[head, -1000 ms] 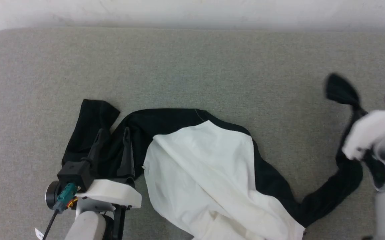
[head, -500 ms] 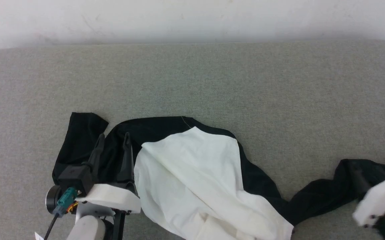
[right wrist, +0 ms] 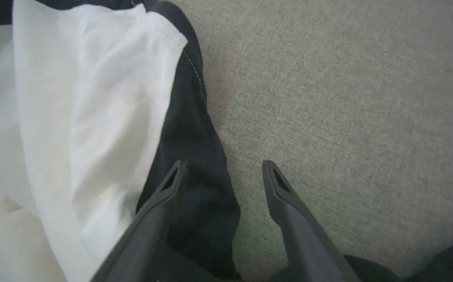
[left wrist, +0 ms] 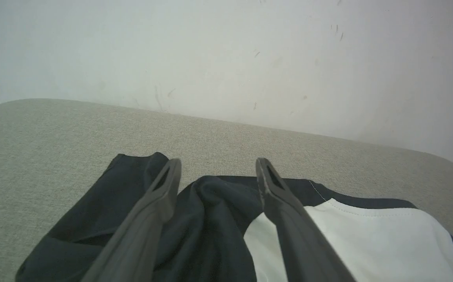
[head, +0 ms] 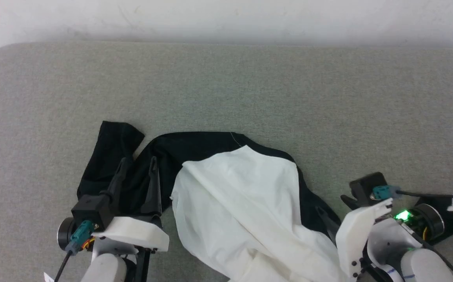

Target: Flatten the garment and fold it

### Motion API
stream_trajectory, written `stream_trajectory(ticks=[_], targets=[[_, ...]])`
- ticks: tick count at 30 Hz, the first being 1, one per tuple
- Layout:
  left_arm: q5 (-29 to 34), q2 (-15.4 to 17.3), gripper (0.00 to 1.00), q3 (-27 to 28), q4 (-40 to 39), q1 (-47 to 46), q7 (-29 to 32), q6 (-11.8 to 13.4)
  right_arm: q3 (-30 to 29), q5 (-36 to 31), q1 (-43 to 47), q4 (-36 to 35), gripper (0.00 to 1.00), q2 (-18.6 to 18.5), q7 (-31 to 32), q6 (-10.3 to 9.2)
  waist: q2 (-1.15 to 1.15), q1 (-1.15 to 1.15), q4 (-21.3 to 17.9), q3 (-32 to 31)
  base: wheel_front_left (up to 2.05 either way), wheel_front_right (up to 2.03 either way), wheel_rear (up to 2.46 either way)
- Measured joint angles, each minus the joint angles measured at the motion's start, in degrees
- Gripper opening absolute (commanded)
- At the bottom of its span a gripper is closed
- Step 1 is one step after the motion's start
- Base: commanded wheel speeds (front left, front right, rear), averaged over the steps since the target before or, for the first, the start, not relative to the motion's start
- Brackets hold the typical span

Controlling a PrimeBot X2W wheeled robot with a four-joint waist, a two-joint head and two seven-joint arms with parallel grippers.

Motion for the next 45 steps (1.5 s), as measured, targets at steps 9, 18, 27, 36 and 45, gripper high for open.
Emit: stream_trajectory(ticks=[9, 18, 27, 36, 45], targets=[[0.0, -0.6, 1.00, 0.0, 0.2, -0.1, 0.0, -0.4, 9.0, 2.6, -6.5, 7.7, 0.02, -5.5, 11.5, -0.02, 0.00, -0.01, 2.2, 1.4, 0.00, 0.00, 0.00], [0.2, -1.9, 1.00, 0.0, 0.8, -1.4, 0.0, -1.0, 13.1, 1.7, -17.5, 9.7, 0.00, -13.8, 13.1, 0.08, 0.00, 0.00, 4.2, 2.9, 0.00, 0.00, 0.00], [1.1, -3.8, 1.00, -0.2, 1.4, -2.9, 0.0, -2.5, 9.9, -6.3, -37.9, 21.7, 0.00, -17.5, 4.7, 0.07, 0.00, 0.01, 6.9, 4.9, 0.00, 0.00, 0.00], [2.1, -5.1, 1.00, 0.2, 2.6, -4.1, 0.0, -3.5, 8.8, -5.3, -41.0, 35.5, 1.00, -13.1, -0.9, 0.08, 0.00, 0.01, 8.4, 7.6, 0.00, 0.00, 0.00], [2.6, -2.5, 1.00, 1.0, 4.2, -5.5, 1.0, -5.4, 1.6, 0.1, -30.6, 27.6, 1.00, -7.7, -10.9, 0.07, 0.00, 0.00, 5.7, 5.9, 0.00, 0.00, 0.00]])
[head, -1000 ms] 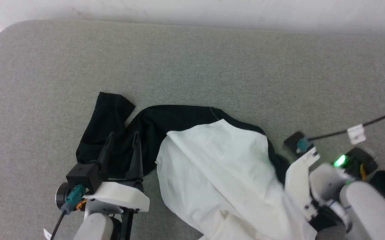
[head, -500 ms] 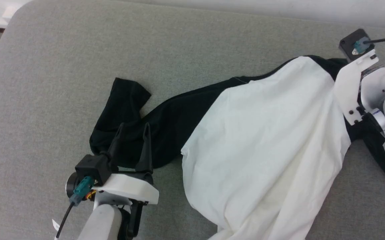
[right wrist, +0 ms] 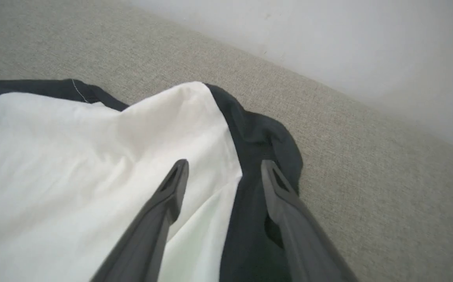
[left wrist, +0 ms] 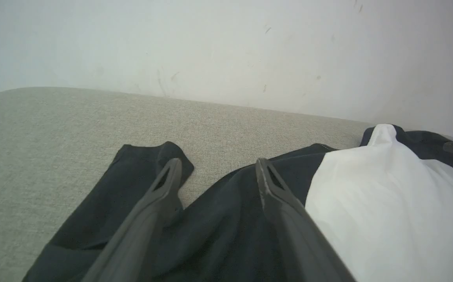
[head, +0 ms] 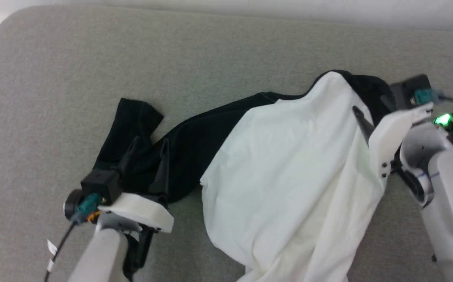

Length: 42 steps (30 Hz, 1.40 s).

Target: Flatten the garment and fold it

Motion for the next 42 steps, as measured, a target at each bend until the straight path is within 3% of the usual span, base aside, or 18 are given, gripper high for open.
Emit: stream_trajectory(ticks=[5, 10, 18, 22, 26, 33, 37, 38, 39, 42], targets=[[1.0, 6.6, 1.00, -1.1, 0.2, -5.7, 8.6, -4.7, -2.5, 0.5, 10.0, -12.1, 1.00, 3.5, -6.7, 0.00, 0.00, 0.00, -3.3, -1.4, 0.00, 0.00, 0.00], [-0.5, 14.1, 1.00, -4.3, 0.3, -13.6, 21.3, -8.3, -4.3, 0.4, 17.5, -21.3, 1.00, 8.1, -10.2, -0.01, 0.00, -0.01, -7.4, -1.9, 0.00, 0.00, 0.00], [-12.3, 27.0, 1.00, -17.0, -0.9, -23.4, 41.3, -8.7, -5.9, -0.2, 20.4, -27.7, 1.00, 12.0, -13.7, -0.02, 0.00, 0.00, -14.6, -0.3, 0.00, 0.00, 0.00], [-17.9, 33.0, 1.00, -19.6, -0.7, -25.6, 48.7, -8.7, -6.2, -0.9, 20.6, -27.9, 1.00, 12.8, -14.6, -0.02, 0.00, 0.00, -18.1, 1.1, 0.00, 0.00, 0.00], [-22.6, 35.8, 1.00, -20.7, -0.8, -25.8, 53.6, -8.8, -6.9, -0.9, 20.6, -27.4, 1.00, 13.2, -15.6, -0.02, 0.00, 0.01, -21.2, 2.8, 0.00, 0.00, 0.00], [-25.0, 38.7, 1.00, -20.8, -1.2, -25.8, 58.4, -8.7, -7.3, -0.5, 20.6, -25.9, 1.00, 13.4, -16.8, -0.02, 0.00, 0.00, -24.8, 5.4, 0.00, 0.00, 0.00], [-27.0, 40.0, 0.98, -20.5, -2.2, -25.7, 61.9, -7.4, -7.1, 0.5, 20.6, -25.6, 1.00, 13.4, -17.3, -0.02, 0.00, 0.00, -25.9, 6.5, 0.00, 0.00, 0.00], [-27.5, 40.3, 0.38, -20.3, -2.7, -25.7, 62.7, -6.8, -7.0, 0.7, 20.6, -25.5, 1.00, 13.4, -17.4, -0.02, 0.00, 0.00, -26.1, 6.7, 0.00, 0.00, 0.00], [-27.6, 40.6, 0.00, -20.3, -3.2, -25.7, 63.1, -6.4, -6.9, 1.0, 20.6, -25.4, 1.00, 13.4, -17.5, -0.02, 0.00, 0.00, -26.1, 6.9, 0.00, 0.00, 0.00], [-27.1, 41.2, 0.00, -20.3, -4.8, -25.4, 63.5, -5.1, -6.6, 1.2, 20.6, -25.2, 1.00, 13.5, -17.5, -0.02, 0.00, 0.00, -26.0, 7.2, 0.00, 0.00, 0.00]])
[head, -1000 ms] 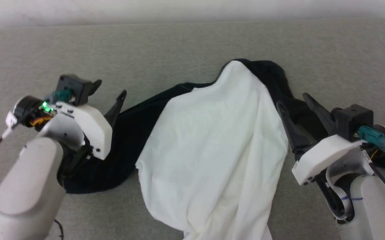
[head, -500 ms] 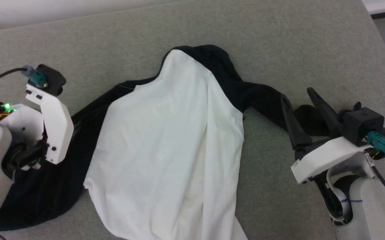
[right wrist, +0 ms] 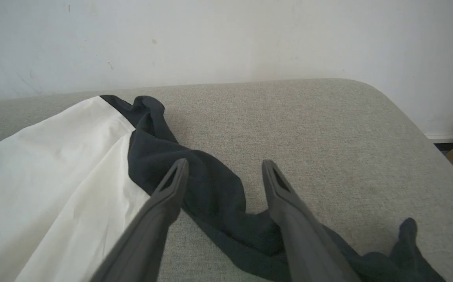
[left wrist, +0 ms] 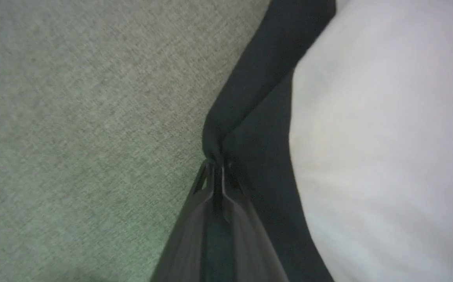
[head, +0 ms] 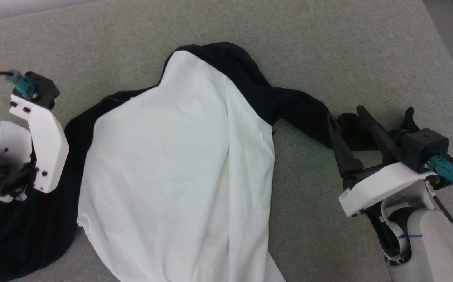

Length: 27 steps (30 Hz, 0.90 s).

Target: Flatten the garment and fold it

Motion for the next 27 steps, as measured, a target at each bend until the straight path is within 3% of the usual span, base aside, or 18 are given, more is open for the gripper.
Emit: stream_trajectory(ticks=[3, 6, 12, 18, 27], targets=[[3.1, 0.8, 0.00, 0.0, -0.7, 0.5, -4.1, 0.9, -0.1, -0.1, -0.2, 0.0, 1.00, 0.0, 0.1, 0.00, 0.00, 0.00, 0.6, 0.2, 0.00, 0.00, 0.00], [7.2, 2.0, 0.00, 1.0, 0.5, 0.9, -9.6, 3.6, 0.0, -1.1, -1.0, 0.0, 1.00, 0.0, 0.7, -0.01, 0.00, 0.01, 1.5, 0.3, 0.00, 0.00, 0.00], [8.3, 2.0, 0.00, 2.9, 3.7, 2.7, -15.9, 7.4, 2.7, -3.8, -6.1, 1.5, 1.00, -2.2, 2.6, 0.00, 0.00, 0.01, 3.6, 0.3, 0.00, 0.00, 0.00], [8.5, -1.3, 0.00, 2.7, 3.9, 2.3, -18.7, 7.5, 10.1, -4.1, -17.4, 9.4, 1.00, -6.6, 6.7, 0.00, 0.01, 0.01, 6.2, 0.8, 0.00, 0.00, 0.00], [10.0, -5.8, 0.00, 0.8, 5.0, -2.5, -20.3, 6.1, 22.3, 2.1, -33.6, 26.1, 1.00, -8.9, 17.4, 0.02, 0.01, 0.01, 10.5, 3.0, 0.00, 0.00, 0.00]])
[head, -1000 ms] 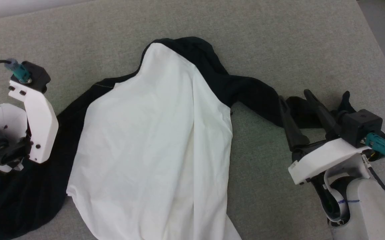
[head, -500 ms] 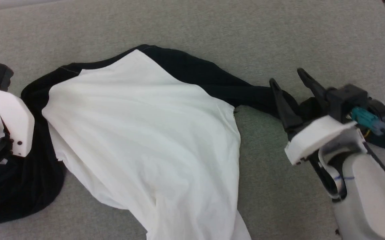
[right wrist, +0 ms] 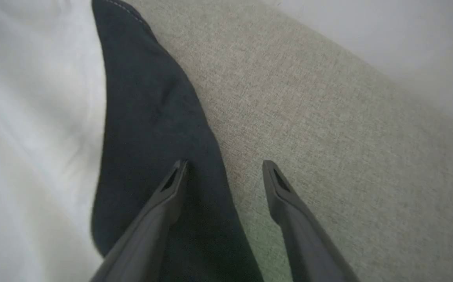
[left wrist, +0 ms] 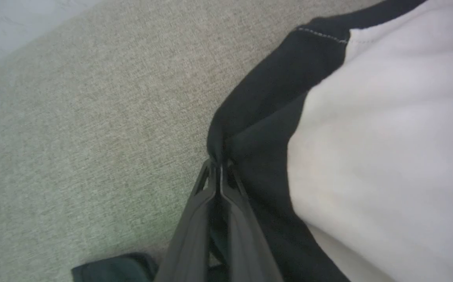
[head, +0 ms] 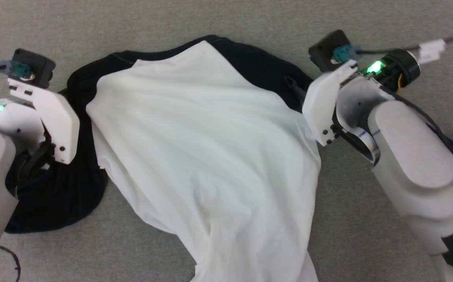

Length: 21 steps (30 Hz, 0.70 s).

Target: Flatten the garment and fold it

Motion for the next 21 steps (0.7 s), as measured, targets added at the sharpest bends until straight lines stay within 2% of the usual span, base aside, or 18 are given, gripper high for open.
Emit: stream_trajectory(ticks=[4, 5, 6, 7, 8, 12, 19, 21], targets=[[0.1, -1.4, 0.00, -0.7, 0.4, -1.6, -0.7, -0.7, 5.2, 4.2, -5.6, 5.5, 1.00, -0.5, 8.3, -0.07, 0.00, -0.01, 1.7, 1.1, 0.00, 0.00, 0.00], [0.3, -1.7, 0.00, -0.8, 0.5, -1.9, -0.8, -0.7, 6.2, 5.5, -7.1, 6.3, 0.76, -0.7, 10.8, -0.08, 0.00, -0.01, 2.1, 1.3, 0.00, 0.00, 0.00], [0.4, -2.1, 0.00, -0.9, 0.5, -2.2, -0.9, -0.9, 7.3, 6.7, -8.6, 6.8, 0.39, -1.0, 13.4, -0.08, 0.00, -0.01, 2.5, 1.4, 0.00, 0.00, 0.00], [0.4, -2.3, 0.00, -1.0, 0.5, -2.3, -1.2, -1.2, 8.5, 7.7, -9.9, 7.1, 0.25, -1.4, 15.8, -0.08, 0.00, -0.01, 2.9, 1.6, 0.00, 0.00, 0.00], [0.4, -2.4, 0.00, -1.1, 0.5, -2.5, -1.3, -1.3, 9.7, 8.4, -11.0, 7.1, 0.00, -1.8, 17.6, -0.07, 0.00, -0.01, 3.2, 1.6, 0.00, 0.00, 0.00], [0.4, -2.8, 0.00, -1.4, 0.6, -3.0, -2.1, -1.7, 13.7, 10.5, -13.4, 6.2, 0.00, -3.7, 21.3, 0.01, 0.00, 0.00, 4.2, 1.5, 0.00, 0.00, 0.00], [0.6, -2.9, 0.00, -1.4, 0.8, -3.2, -4.2, -2.5, 16.0, 11.9, -15.2, 4.7, 0.00, -8.3, 21.2, 0.01, 0.00, 0.00, 4.3, 0.1, 0.00, 0.00, 0.00], [1.3, -2.8, 0.00, -1.1, 0.6, -4.0, -5.9, -2.6, 15.9, 11.9, -16.4, 3.8, 0.00, -9.0, 19.1, 0.01, 0.00, 0.00, 4.2, -0.2, 0.00, 0.00, 0.00]])
